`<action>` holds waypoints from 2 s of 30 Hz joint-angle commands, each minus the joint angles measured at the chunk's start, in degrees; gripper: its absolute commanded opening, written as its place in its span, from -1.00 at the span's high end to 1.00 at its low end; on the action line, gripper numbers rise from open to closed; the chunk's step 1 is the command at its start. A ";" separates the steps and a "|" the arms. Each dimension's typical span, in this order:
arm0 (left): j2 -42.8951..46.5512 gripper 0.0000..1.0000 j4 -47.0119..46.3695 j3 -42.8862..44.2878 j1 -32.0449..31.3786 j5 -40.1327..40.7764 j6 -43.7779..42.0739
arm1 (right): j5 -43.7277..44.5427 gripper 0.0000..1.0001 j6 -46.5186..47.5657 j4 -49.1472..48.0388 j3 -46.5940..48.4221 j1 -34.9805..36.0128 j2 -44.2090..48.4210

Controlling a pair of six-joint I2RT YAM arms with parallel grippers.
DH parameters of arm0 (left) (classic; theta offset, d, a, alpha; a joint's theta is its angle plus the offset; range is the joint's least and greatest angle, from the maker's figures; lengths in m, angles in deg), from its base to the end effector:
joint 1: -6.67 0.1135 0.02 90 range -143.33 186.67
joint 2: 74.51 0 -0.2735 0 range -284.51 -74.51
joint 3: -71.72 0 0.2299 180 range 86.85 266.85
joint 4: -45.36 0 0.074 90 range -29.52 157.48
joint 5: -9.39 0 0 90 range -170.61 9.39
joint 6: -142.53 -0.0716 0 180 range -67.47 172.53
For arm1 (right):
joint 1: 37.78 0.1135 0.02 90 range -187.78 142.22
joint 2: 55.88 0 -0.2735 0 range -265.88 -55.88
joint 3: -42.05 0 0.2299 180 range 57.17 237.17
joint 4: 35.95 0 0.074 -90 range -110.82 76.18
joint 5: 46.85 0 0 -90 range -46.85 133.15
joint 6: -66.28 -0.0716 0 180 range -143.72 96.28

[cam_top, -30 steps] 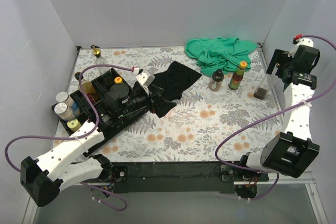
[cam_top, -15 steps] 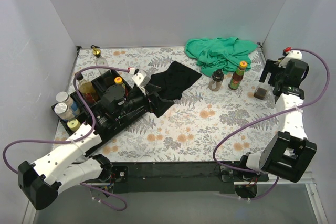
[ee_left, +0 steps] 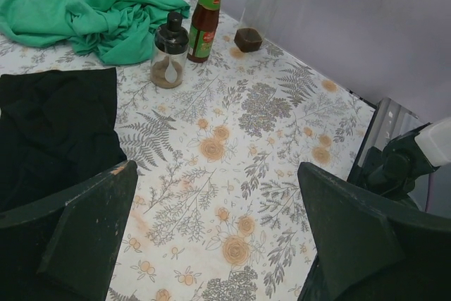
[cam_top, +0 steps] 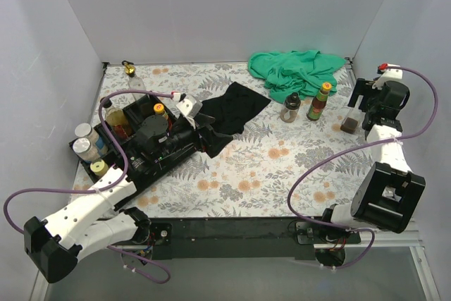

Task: Organize the condiment bottles
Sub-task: Move the bottle to the center of the board.

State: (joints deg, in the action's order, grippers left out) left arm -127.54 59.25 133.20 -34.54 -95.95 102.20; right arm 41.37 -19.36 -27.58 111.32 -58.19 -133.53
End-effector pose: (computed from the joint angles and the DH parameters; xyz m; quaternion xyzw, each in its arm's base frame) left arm 0.1570 -0.1627 0.3522 0.0355 0.7379 -0.5443 0.3975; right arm 0.3085 -0.1124 0.3052 0.1029 0.7959 -0.1158 0.5853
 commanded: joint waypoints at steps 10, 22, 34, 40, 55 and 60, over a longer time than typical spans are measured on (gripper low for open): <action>1.88 -0.96 -0.79 -1.08 -0.01 2.15 -1.24 | -1.73 -0.41 2.23 -7.74 2.54 -0.16 -5.76; 1.53 -0.96 -2.54 -2.58 -0.36 3.82 -1.50 | -0.77 0.63 0.30 -8.97 -4.66 -0.08 3.71; 5.40 -0.97 -1.50 -0.83 -0.36 7.33 -1.86 | 4.60 0.76 -3.92 4.48 -12.84 0.54 21.64; 6.63 -0.97 6.32 6.37 -0.36 9.97 1.30 | 8.44 0.77 -5.07 15.45 -9.77 1.85 24.30; 6.89 -0.96 27.33 21.32 -0.36 16.54 8.60 | 7.15 0.80 -6.12 25.75 -14.60 24.51 33.26; 8.65 -0.96 29.27 21.07 -0.36 16.74 12.11 | 3.11 0.83 -6.56 25.57 -13.37 30.94 36.42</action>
State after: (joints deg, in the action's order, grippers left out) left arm -120.00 84.80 153.81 -34.72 -80.60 111.60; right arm 47.56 -25.13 0.52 95.63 -30.43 -99.36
